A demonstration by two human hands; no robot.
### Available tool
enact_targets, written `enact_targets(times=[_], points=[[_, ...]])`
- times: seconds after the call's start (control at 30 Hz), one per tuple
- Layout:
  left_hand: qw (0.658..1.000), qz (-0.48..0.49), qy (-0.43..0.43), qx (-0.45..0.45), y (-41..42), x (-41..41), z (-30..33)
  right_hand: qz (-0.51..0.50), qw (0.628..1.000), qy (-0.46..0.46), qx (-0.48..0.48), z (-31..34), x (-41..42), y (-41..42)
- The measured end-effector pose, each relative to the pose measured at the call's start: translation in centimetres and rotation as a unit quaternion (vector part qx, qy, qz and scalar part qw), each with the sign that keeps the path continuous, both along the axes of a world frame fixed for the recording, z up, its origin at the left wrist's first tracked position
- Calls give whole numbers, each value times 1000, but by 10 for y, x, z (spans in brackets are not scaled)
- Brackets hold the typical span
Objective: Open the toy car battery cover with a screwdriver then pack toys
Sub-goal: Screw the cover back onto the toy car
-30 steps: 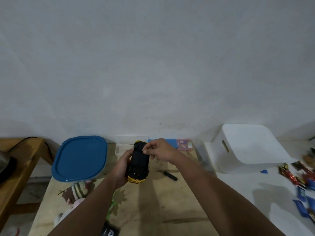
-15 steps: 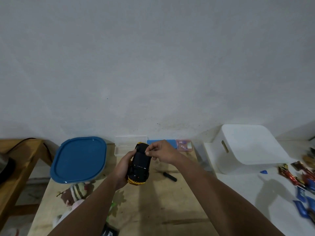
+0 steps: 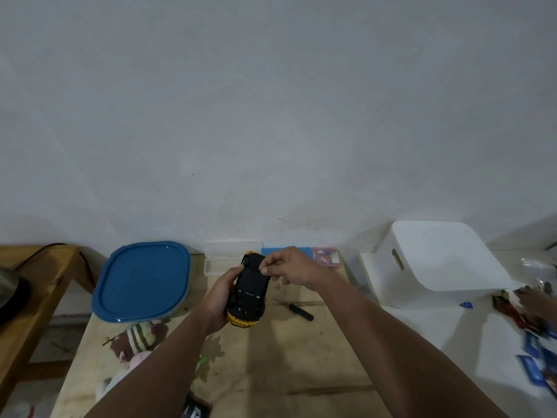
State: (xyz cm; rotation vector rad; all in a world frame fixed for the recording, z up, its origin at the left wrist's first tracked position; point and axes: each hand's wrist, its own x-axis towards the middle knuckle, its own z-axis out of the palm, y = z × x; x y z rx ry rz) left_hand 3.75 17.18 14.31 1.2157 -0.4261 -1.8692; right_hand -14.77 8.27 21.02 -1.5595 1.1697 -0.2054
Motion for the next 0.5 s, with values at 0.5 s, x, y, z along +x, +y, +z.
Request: enact_targets(times=[0.5], points=[[1000, 4, 3, 4, 2, -4, 5, -46, 999, -23, 9, -5, 1, 5]])
